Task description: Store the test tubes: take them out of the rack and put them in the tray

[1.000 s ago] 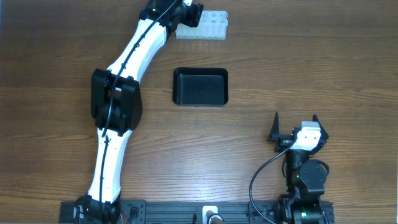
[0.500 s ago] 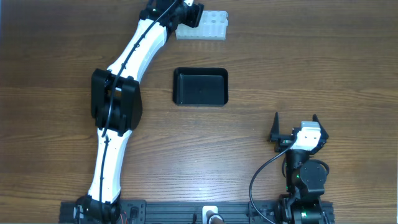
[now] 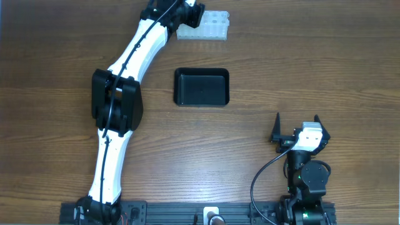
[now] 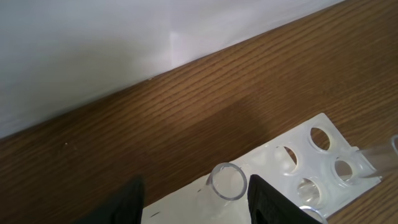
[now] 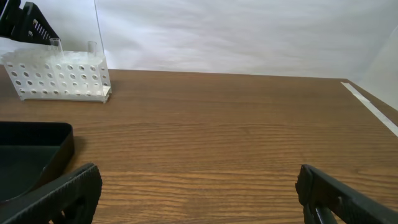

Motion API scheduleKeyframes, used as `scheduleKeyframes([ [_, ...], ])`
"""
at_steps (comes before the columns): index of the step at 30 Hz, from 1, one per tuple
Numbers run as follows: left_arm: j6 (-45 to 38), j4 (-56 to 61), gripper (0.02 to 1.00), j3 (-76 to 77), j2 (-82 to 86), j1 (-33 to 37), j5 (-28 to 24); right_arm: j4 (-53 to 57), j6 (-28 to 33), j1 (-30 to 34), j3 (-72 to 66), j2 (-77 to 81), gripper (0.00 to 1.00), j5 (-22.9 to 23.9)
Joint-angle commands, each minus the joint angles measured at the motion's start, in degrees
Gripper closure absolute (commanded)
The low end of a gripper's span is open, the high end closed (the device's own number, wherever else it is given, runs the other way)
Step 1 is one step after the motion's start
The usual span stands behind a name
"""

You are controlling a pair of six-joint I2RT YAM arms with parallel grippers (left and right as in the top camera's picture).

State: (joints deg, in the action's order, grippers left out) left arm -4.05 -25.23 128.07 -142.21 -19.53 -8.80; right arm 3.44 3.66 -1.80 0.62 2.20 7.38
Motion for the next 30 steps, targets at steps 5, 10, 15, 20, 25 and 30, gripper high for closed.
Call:
scheduleKeyframes([
  [5,0.0,0.3,0.500,0.6,-0.5,-0.1,-2.3,0.2,0.3,0.2,-0.3,-0.2,0.007,-0.2],
  [10,0.0,1.2,0.540,0.6,-0.9,-0.2,-2.7,0.2,0.3,0.2,-0.3,-0.2,0.009,-0.2],
  [15,0.0,1.5,0.544,0.6,-1.2,-0.2,-3.4,0.2,0.3,0.2,-0.3,-0.2,0.007,-0.2],
  [20,0.0,1.5,0.560,0.6,-1.2,-0.3,-4.7,0.2,0.3,0.2,-0.3,-0.2,0.007,-0.2],
  [25,0.0,1.5,0.557,0.6,-1.4,-0.3,-4.7,0.2,0.3,0.2,-0.3,-0.2,0.007,-0.2],
  [30,0.0,1.5,0.555,0.6,-2.1,-0.3,-4.6,0.2,0.3,0.2,-0.3,-0.2,0.009,-0.2],
])
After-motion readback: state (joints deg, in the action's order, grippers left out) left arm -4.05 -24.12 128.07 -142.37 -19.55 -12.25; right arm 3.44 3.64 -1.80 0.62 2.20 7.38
